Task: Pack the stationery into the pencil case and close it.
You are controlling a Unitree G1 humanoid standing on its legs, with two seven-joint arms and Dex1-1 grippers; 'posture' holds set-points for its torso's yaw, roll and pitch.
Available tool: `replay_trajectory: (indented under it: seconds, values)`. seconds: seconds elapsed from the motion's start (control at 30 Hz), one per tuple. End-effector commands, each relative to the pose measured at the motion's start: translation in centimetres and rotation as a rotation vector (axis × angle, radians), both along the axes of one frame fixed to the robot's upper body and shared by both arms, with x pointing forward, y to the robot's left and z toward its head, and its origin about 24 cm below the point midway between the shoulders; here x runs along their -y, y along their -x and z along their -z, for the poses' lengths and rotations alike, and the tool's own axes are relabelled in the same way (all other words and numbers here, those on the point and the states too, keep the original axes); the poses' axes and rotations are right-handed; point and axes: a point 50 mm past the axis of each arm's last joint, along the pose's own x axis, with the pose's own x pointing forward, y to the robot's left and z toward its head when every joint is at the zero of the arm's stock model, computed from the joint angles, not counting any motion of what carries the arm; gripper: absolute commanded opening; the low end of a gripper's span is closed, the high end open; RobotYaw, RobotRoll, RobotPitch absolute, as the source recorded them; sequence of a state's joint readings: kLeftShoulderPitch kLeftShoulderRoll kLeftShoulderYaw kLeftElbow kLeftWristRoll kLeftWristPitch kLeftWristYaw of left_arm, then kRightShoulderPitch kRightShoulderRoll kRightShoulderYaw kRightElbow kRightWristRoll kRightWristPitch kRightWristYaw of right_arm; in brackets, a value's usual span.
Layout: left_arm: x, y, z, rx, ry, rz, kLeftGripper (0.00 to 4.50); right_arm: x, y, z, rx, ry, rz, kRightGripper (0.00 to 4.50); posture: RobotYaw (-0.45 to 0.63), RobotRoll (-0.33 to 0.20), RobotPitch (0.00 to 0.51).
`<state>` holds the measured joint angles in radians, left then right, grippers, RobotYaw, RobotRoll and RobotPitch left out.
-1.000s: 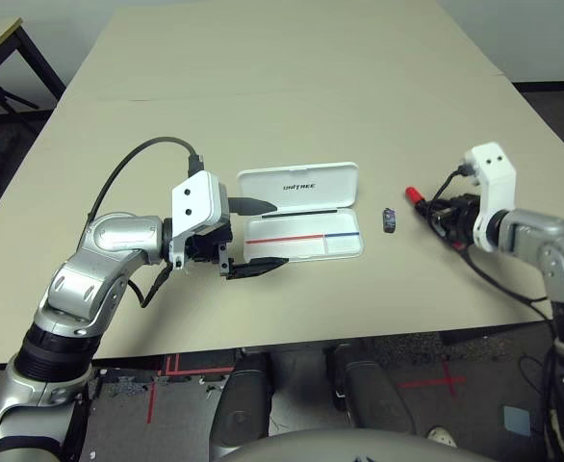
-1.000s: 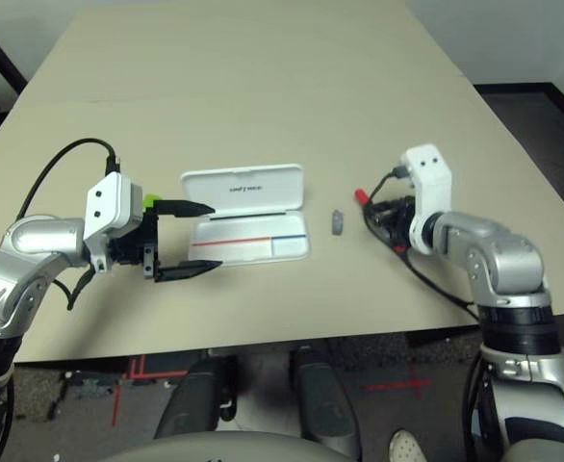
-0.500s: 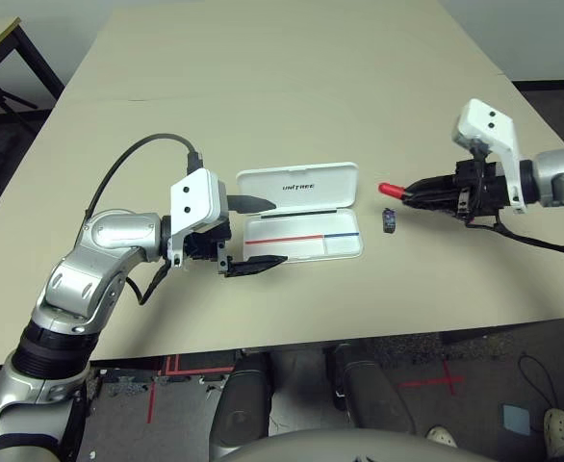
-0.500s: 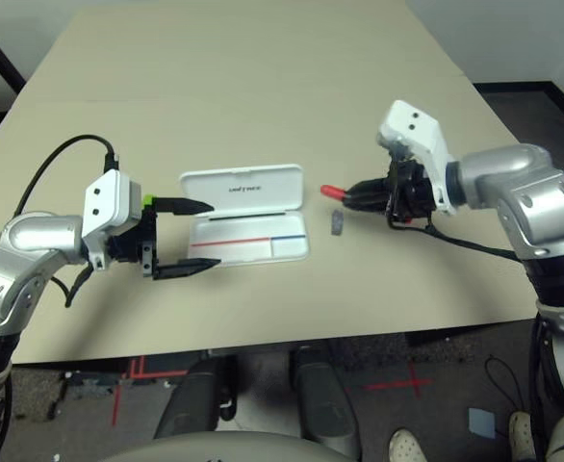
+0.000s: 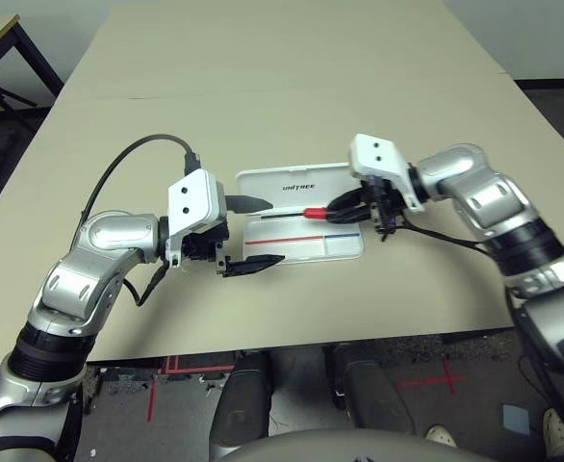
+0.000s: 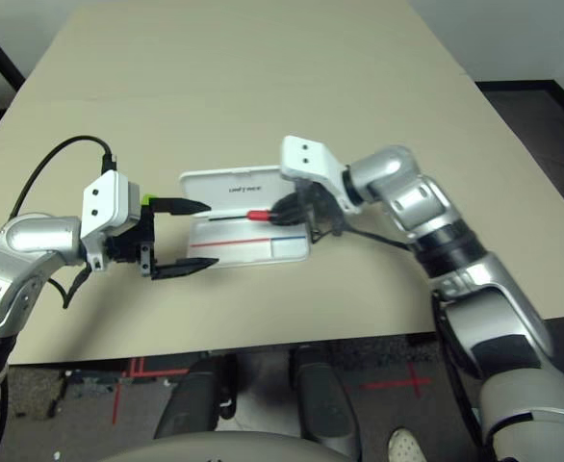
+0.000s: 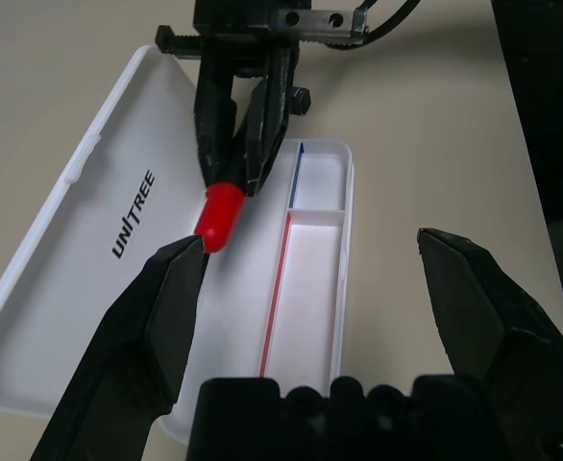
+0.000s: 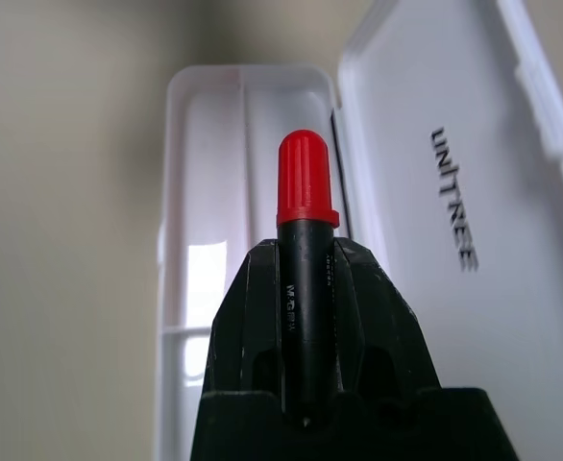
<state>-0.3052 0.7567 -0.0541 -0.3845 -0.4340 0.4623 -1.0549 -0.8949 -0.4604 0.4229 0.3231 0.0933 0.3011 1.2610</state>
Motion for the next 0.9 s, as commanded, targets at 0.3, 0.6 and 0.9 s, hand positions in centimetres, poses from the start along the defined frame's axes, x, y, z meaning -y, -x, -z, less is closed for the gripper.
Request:
replay_trajectory:
  seconds: [0.3,0.6,0.9]
  values:
    - [0.0,0.5,-0.1,0.012,-0.012,-0.005,4.50,-0.6,0.0,1.1,0.004,0.010,-0.025,1.59,-0.03,0.000,0.144]
    - [0.0,0.4,-0.1,0.011,-0.011,-0.004,4.50,1.2,1.6,-0.9,-0.136,-0.215,-0.018,4.49,-0.05,0.000,0.144]
    - [-0.3,0.2,0.0,-0.001,0.006,-0.026,4.50,7.3,4.9,-0.1,-0.128,-0.339,0.095,4.49,-0.07,0.000,0.152]
